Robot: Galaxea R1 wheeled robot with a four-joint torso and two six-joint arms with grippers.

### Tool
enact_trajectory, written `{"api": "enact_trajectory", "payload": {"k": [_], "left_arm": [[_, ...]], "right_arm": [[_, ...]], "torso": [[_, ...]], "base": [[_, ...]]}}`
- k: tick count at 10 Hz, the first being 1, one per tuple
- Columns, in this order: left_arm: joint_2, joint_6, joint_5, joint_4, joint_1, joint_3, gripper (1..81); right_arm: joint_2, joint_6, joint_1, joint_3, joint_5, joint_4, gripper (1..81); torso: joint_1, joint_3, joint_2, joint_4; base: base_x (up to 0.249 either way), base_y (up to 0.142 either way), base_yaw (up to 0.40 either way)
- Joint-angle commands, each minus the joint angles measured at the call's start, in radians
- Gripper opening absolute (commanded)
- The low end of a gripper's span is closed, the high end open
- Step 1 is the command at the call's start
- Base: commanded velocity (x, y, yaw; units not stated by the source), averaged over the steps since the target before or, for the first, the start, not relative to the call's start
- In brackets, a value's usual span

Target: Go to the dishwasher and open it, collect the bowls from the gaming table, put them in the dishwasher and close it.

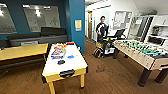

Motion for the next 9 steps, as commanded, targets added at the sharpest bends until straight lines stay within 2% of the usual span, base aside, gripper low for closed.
{"api": "enact_trajectory", "payload": {"k": [1,9], "left_arm": [[0.012,0.014,0.047,0.039,-0.040,0.006,1.0],[0.023,0.014,0.047,0.046,-0.035,0.000,1.0]], "right_arm": [[-0.032,0.001,0.044,0.004,-0.014,-0.028,1.0],[0.008,0.001,0.030,-0.023,-0.014,-0.047,1.0]], "torso": [[0.000,0.000,0.000,0.000],[0.000,0.000,0.000,0.000]], "base": [[0.000,0.000,-0.399],[0.000,0.000,-0.400]]}}
